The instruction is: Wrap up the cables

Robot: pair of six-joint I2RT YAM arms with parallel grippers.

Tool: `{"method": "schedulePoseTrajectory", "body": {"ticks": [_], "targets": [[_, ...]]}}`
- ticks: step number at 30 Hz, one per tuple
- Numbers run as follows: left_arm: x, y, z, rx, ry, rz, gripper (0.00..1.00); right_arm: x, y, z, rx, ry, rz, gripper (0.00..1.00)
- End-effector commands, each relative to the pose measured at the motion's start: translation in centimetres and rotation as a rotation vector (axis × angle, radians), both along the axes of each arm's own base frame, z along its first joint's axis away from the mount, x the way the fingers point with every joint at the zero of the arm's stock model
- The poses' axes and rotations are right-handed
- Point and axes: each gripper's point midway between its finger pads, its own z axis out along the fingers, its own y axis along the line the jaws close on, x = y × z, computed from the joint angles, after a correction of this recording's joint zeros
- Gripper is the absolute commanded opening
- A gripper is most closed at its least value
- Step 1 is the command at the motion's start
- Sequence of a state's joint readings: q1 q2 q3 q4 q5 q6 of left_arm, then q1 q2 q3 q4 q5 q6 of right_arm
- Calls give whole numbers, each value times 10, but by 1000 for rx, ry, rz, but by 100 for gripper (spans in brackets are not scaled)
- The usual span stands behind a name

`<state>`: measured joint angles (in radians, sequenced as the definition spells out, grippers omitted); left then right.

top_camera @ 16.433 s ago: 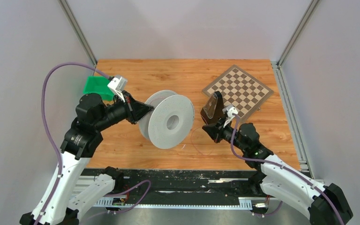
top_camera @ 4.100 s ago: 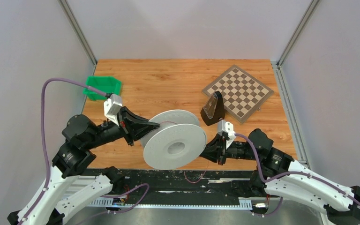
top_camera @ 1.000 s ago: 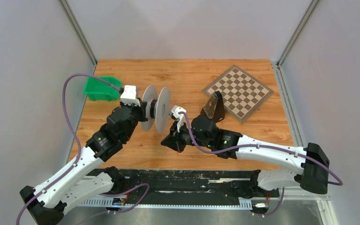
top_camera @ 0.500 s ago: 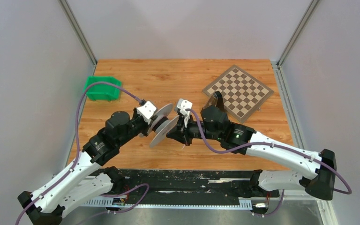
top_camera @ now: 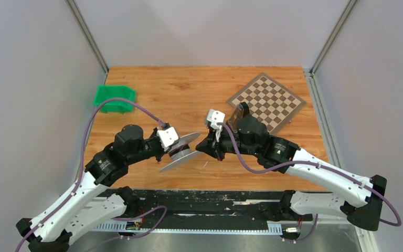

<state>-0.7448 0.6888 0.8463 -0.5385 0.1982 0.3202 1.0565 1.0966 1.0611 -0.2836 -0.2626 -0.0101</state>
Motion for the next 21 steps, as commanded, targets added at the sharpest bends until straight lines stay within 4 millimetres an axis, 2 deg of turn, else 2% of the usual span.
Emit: {"method": "schedulePoseTrajectory", "body": {"ticks": [1, 6, 9, 13, 16, 21], "targets": [[-12, -7, 51, -135, -98, -66, 0, -2, -20, 19, 14, -52, 1, 3], [-34, -5, 67, -207, -113, -130, 0, -11, -33, 16, 14, -56, 16, 2], [-40, -6, 79, -258, -103, -137, 0, -17, -32, 5, 8, -32, 43, 2], [-50, -9, 100, -348, -67, -157, 0, -18, -32, -1, 23, -16, 43, 1], [-56, -10, 116, -414, -33, -158, 0, -20, -36, 3, 51, -8, 43, 2], [-68, -11, 135, -497, 20, -180, 0, -30, -45, 20, 131, 17, 82, 3]]}}
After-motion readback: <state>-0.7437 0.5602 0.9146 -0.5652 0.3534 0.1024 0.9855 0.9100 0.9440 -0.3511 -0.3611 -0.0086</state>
